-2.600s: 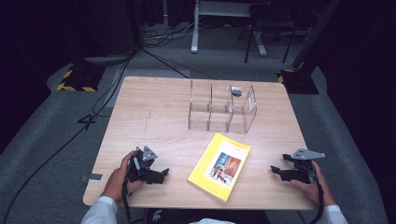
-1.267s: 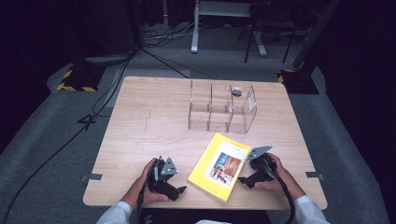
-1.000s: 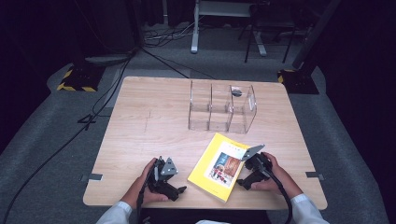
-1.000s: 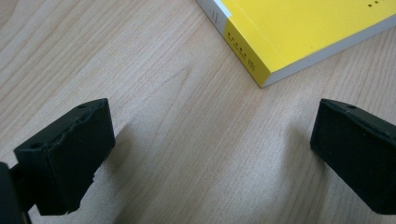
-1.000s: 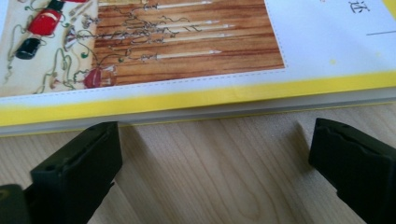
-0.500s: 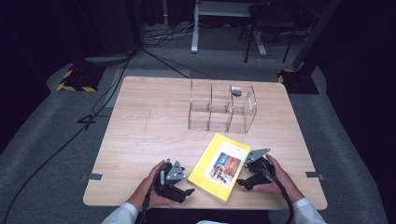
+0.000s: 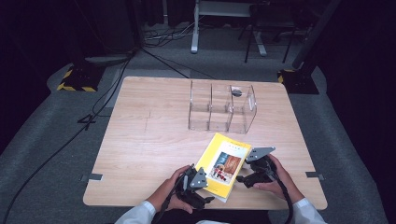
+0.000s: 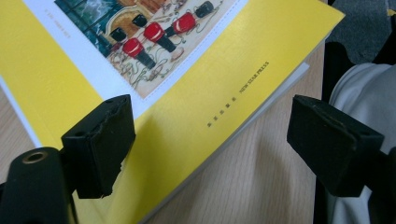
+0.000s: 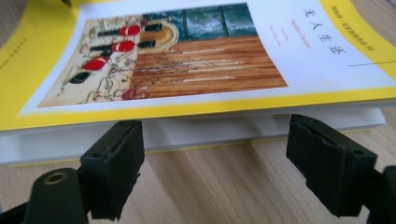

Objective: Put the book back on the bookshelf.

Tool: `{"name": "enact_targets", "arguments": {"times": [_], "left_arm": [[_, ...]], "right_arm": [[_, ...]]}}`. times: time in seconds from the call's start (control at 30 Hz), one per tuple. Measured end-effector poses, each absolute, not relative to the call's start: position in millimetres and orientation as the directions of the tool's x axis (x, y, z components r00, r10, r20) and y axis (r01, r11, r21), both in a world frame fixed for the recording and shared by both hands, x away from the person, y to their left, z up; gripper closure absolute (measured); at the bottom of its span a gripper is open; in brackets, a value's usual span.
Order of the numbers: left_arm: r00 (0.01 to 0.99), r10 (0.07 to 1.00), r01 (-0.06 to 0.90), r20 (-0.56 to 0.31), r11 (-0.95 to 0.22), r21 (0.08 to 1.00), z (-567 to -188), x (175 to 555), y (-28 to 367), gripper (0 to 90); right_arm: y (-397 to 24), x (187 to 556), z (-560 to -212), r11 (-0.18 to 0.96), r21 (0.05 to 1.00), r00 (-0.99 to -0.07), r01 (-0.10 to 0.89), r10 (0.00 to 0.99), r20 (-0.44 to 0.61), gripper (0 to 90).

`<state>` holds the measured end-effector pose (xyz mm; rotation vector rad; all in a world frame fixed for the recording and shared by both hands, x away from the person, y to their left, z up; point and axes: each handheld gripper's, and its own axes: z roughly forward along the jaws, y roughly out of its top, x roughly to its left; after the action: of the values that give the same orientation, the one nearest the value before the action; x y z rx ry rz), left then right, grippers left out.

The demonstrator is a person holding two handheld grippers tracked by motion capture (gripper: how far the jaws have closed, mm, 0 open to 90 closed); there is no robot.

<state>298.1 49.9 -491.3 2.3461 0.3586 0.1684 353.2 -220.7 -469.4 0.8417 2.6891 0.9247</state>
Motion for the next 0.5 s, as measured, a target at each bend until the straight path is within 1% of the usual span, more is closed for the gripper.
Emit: {"name": "enact_targets", "arguments": {"times": [0.33,0.37,0.43,0.5], "left_arm": [[0.948,0.313,0.185,0.052,-0.678,0.711,-492.0,293.6,43.3,16.1],[0.943,0.324,0.174,0.077,-0.677,0.716,-491.5,293.0,40.5,18.7],[0.941,0.328,0.173,0.083,-0.678,0.715,-490.7,292.3,39.8,20.2],[0.936,0.337,0.164,0.099,-0.669,0.725,-489.7,292.5,39.2,26.0]], "right_arm": [[-215.5,352.6,-453.7,0.583,0.687,-0.813,0.434,0.582,0.021,20.2],[-213.8,352.6,-451.6,0.575,0.696,-0.812,0.430,0.583,0.020,20.4],[-213.2,352.8,-450.9,0.571,0.702,-0.811,0.425,0.584,0.016,20.4],[-212.6,352.7,-450.1,0.563,0.709,-0.810,0.425,0.586,0.019,20.4]]}}
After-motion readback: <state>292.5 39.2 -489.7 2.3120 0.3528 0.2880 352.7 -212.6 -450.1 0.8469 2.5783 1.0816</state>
